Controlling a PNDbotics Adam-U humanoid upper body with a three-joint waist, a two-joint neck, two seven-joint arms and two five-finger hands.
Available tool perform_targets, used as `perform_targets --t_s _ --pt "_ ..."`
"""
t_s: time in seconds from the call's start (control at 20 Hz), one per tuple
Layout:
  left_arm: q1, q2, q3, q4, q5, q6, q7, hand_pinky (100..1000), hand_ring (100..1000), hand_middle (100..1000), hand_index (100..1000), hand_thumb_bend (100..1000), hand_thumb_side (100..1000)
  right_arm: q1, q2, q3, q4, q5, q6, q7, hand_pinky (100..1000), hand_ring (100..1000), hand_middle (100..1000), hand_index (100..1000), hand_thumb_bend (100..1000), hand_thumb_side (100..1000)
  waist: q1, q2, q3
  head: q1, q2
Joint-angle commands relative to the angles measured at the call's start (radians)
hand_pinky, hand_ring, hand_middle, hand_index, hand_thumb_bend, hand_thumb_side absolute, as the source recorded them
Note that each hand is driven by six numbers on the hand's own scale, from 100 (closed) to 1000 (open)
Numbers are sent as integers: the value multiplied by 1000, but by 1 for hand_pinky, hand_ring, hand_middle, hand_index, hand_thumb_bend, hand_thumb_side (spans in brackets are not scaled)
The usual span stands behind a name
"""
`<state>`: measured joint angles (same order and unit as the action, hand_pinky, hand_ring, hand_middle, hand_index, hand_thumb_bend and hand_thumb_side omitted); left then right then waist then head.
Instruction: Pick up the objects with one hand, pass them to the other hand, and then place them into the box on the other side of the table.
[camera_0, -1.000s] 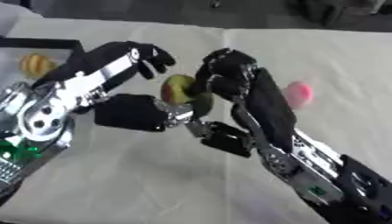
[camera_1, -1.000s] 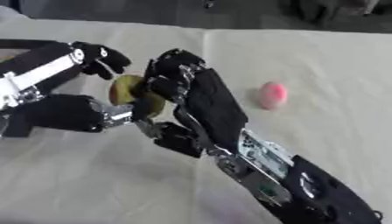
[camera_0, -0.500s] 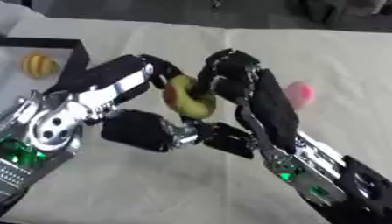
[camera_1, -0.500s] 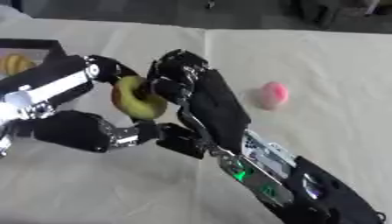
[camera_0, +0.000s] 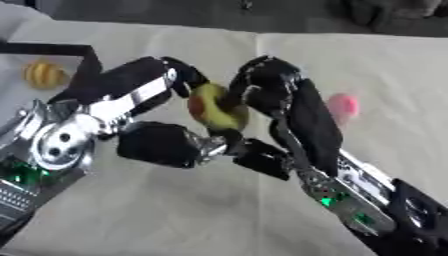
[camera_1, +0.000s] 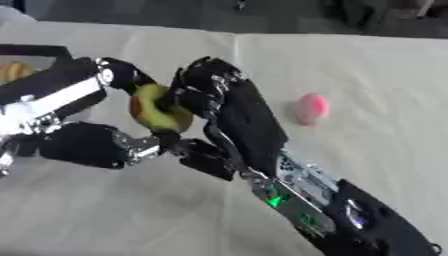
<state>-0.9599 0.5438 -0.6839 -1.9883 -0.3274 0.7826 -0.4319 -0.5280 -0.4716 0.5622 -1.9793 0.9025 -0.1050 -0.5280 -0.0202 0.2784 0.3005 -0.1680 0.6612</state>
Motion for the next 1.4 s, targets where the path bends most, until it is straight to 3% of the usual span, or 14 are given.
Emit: perform_targets --t_s 0.05,0.25,0.35,0.45,0.75,0.8,0.95,1.1,1.25,1.4 --pt "-7 5 24 -12 19 124 -86 925 760 690 784 262 657 -6 -15 -5 -21 7 5 -3 590 516 413 512 100 100 3 -17 -2 3 -10" --pt "-5 1 17 -12 47 124 -56 918 737 663 748 203 599 -5 -13 -3 -21 9 4 -8 580 514 412 511 100 100 2 -17 -3 5 -9" --pt "-4 1 9 -10 50 124 -53 897 698 623 706 100 535 -5 -14 -3 -21 10 4 -11 571 512 412 511 101 100 2 -17 -4 6 -8" --pt "-4 -1 3 -5 50 124 -53 883 667 592 649 100 436 -5 -14 -3 -21 12 3 -13 568 513 413 512 101 100 2 -18 -5 6 -9" --pt "0 -10 14 7 60 124 35 816 554 464 457 100 271 -3 -19 -3 -21 34 0 -15 568 517 428 525 115 100 1 -19 -6 5 -9" --pt "1 -12 16 11 71 124 63 806 537 450 444 100 245 -2 -20 -2 -21 38 -2 -14 570 519 434 531 142 100 1 -19 -6 5 -9" --pt "4 -18 21 23 122 124 156 768 476 388 417 100 187 -1 -24 -3 -21 54 -11 -21 576 528 452 552 370 100 0 -19 -7 5 -9" --pt "9 -24 22 47 204 124 259 748 433 344 409 100 154 3 -28 -2 -21 73 -21 -33 589 538 461 563 513 100 -2 -20 -8 4 -10" --pt "13 -27 18 65 292 124 362 735 415 331 408 100 142 6 -32 0 -21 95 -30 -37 598 547 470 573 603 100 -3 -19 -8 5 -11" --pt "14 -27 10 71 368 124 443 730 409 327 407 100 132 11 -39 0 -21 114 -31 -44 604 552 474 579 598 100 -4 -20 -9 6 -11"
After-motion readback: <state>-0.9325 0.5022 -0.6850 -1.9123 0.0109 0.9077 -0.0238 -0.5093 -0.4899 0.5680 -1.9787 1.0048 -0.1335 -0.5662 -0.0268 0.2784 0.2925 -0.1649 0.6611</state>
